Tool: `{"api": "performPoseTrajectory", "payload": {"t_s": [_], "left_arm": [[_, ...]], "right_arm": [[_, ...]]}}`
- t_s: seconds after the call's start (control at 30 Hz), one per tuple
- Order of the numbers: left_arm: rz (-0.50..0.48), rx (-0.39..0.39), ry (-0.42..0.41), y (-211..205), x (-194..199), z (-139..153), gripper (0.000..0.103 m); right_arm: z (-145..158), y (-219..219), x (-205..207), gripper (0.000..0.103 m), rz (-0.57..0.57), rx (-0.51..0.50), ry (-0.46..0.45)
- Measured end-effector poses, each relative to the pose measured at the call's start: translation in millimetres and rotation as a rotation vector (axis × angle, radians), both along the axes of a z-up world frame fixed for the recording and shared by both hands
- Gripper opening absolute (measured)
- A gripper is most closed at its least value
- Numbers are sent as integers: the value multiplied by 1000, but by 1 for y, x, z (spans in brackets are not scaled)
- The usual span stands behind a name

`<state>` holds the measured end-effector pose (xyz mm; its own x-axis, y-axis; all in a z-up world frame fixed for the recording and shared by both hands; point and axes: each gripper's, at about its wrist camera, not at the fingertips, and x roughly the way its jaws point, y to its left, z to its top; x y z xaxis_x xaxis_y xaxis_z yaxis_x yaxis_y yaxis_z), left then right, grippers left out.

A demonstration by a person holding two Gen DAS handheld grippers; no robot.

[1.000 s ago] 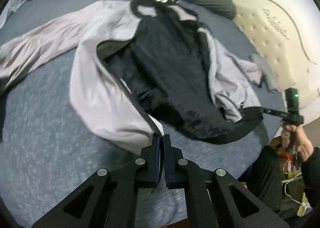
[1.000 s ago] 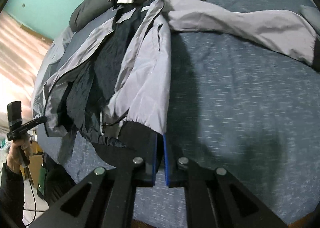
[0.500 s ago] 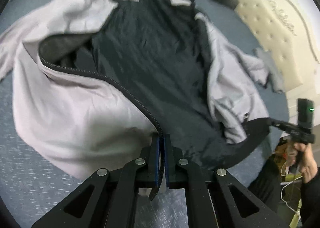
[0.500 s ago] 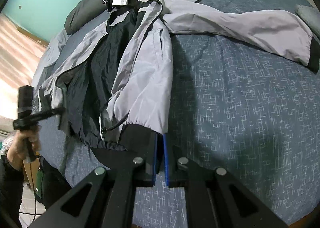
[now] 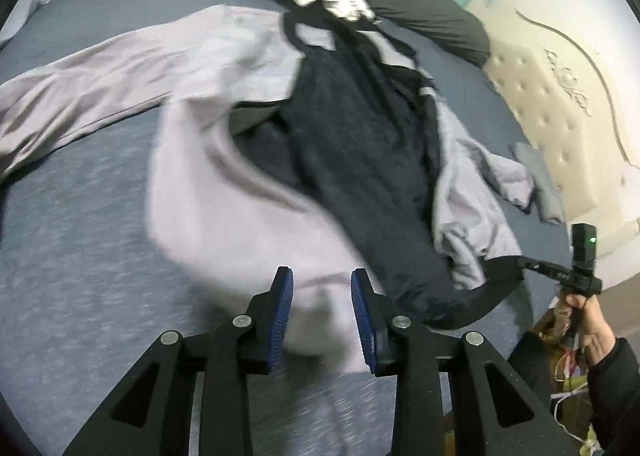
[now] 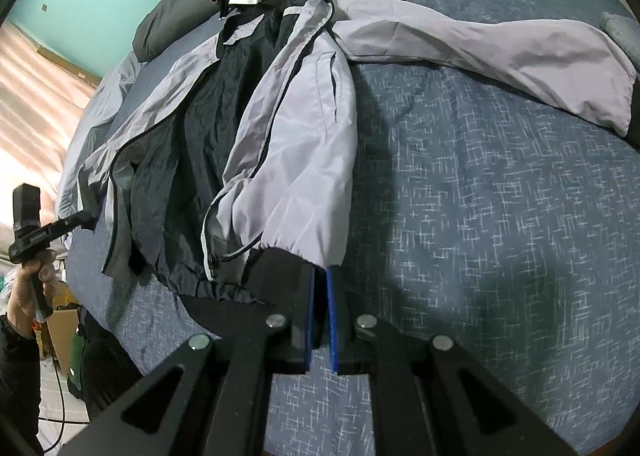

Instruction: Fold clothes

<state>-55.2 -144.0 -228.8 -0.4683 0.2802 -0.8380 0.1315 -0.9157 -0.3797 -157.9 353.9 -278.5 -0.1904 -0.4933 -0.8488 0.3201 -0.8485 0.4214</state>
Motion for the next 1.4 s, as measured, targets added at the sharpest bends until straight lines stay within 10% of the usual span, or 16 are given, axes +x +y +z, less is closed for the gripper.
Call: {"api": "performPoseTrajectory", "payload": {"t_s": [0.3, 0.63, 0.77, 0.87, 1.4], "left_arm": [[98, 97, -149, -31, 12, -76, 39], [146, 240, -114, -22, -9, -107, 43], [118, 180, -95, -11, -21, -104, 22], [115, 149, -83, -6, -26, -96, 4], [-10, -71, 35, -16, -1, 45, 3]], "right_arm": [[6, -8, -1, 5, 18, -4, 3], [8, -18, -2, 5, 42, -5, 2], [12, -23, -2, 5, 56, -6, 11], [17, -26, -1, 5, 66, -11, 19], [91, -32, 24, 5, 167, -66, 139]]}}
